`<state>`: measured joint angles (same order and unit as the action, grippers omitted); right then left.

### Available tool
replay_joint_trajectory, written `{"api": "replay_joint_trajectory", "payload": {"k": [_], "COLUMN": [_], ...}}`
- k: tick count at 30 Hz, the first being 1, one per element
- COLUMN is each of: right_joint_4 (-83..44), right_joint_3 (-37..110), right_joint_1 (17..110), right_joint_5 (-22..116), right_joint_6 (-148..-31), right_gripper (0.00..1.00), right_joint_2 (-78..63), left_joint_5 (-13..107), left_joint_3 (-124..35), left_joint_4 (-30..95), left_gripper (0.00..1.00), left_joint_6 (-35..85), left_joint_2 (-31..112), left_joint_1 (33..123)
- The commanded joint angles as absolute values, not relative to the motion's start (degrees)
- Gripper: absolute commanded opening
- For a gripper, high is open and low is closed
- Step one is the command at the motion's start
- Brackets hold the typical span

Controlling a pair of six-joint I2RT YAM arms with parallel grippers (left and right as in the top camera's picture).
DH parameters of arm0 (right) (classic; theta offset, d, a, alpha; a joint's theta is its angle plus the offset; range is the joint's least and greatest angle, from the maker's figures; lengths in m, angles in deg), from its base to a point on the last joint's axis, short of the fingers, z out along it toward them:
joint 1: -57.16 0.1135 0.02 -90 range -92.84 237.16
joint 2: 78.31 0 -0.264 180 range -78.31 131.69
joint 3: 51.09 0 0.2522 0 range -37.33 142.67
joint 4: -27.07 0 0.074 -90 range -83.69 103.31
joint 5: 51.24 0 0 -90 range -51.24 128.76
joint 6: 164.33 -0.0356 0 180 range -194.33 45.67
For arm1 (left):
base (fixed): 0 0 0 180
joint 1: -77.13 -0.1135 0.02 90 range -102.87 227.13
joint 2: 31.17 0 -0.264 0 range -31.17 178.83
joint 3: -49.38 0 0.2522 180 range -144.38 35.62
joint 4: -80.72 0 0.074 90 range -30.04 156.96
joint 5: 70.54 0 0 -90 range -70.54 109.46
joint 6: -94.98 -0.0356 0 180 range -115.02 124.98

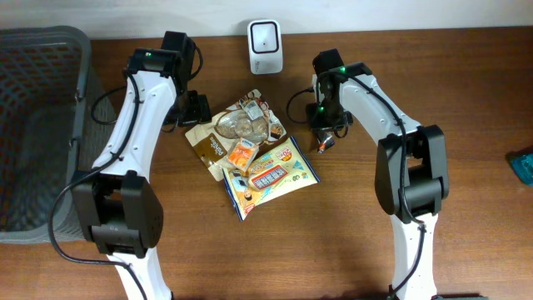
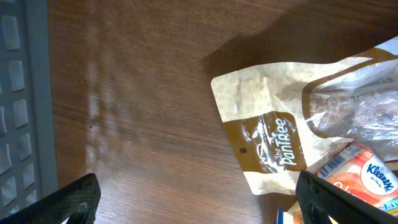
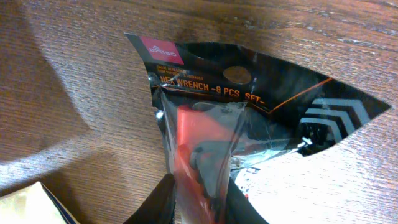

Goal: Scan the item barcode
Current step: 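Lift the packet with the right gripper up to the scanner, then carry the packet to the right edge and drop it beside the bottle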

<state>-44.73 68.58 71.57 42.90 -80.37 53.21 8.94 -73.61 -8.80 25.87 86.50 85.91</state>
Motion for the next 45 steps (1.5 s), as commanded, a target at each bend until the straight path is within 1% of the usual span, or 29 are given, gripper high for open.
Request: {"api": "replay_joint_trajectory", "payload": {"k": [1, 5, 7, 13, 15, 16, 18, 20, 23, 25, 27, 29, 32, 36, 41, 43, 45], "right_joint_4": [-44.71, -44.73, -44.73, -44.91, -44.17, -42.22, -36.32, -30.57, -14.83, -0.52, 10.5, 17.47, 19.59, 22.98, 24.97, 24.44, 20.73], "right_joint_3": [70.13, 73.28, 74.48, 75.22, 75.24, 75.53, 77.56, 79.05, 79.48, 79.48, 79.48, 79.48, 79.48, 79.46, 80.01, 82.76, 85.27], "right_joint_1": [71.92, 71.92, 71.92, 71.92, 71.92, 71.77, 71.55, 71.31, 70.96, 71.14, 71.99, 73.08, 74.26, 74.87, 74.39, 74.06, 73.69], "right_joint_5": [41.96, 42.18, 42.22, 42.79, 43.18, 45.87, 53.8, 55.68, 65.24, 66.15, 65.8, 63.29, 58.61, 59.92, 60.84, 64.51, 65.06], "right_joint_6": [-82.38, -82.45, -84.04, -84.31, -86.1, -86.93, -88.33, -92.46, -97.51, -107.41, -112.11, -116.04, -123.3, -128.68, -127.02, -122.23, -119.23], "right_gripper": [0.18, 0.14, 0.04, 0.04, 0.04, 0.04, 0.04, 0.04, 0.04, 0.04, 0.04, 0.04, 0.04, 0.04, 0.04, 0.04, 0.04], "right_joint_2": [53.41, 53.41, 53.41, 53.43, 53.41, 53.41, 53.41, 53.41, 53.43, 53.46, 54.72, 56.73, 60.82, 65.72, 65.74, 65.32, 63.88], "left_joint_5": [9.11, 9.11, 9.11, 9.11, 9.11, 9.11, 9.11, 9.11, 9.11, 9.11, 9.11, 9.11, 9.11, 9.11, 9.11, 9.11, 9.11], "left_joint_3": [-73.7, -73.7, -73.7, -73.7, -73.7, -73.7, -73.7, -73.7, -73.7, -73.7, -73.7, -73.7, -73.7, -73.7, -73.7, -73.7, -73.7], "left_joint_4": [-8.72, -8.69, -8.72, -8.69, -8.69, -8.69, -8.69, -8.69, -8.69, -8.69, -8.69, -8.69, -8.69, -8.69, -8.69, -8.72, -8.69], "left_gripper": [0.99, 0.99, 0.99, 0.99, 0.99, 0.99, 0.99, 0.99, 0.99, 0.99, 0.99, 0.99, 0.99, 0.99, 0.99, 0.99, 0.99], "left_joint_6": [26.83, 26.83, 26.83, 26.83, 26.83, 26.83, 26.83, 26.83, 26.83, 26.83, 26.83, 26.83, 26.83, 26.81, 26.83, 26.83, 26.83], "left_joint_2": [86.63, 86.63, 86.63, 86.63, 86.63, 86.63, 86.63, 86.63, 86.63, 86.63, 86.63, 86.63, 86.63, 86.63, 86.63, 86.63, 86.63], "left_joint_1": [85.95, 85.95, 85.95, 85.95, 85.97, 85.95, 85.95, 85.95, 85.95, 85.95, 85.95, 85.95, 85.97, 85.95, 85.95, 85.95, 85.95]}}
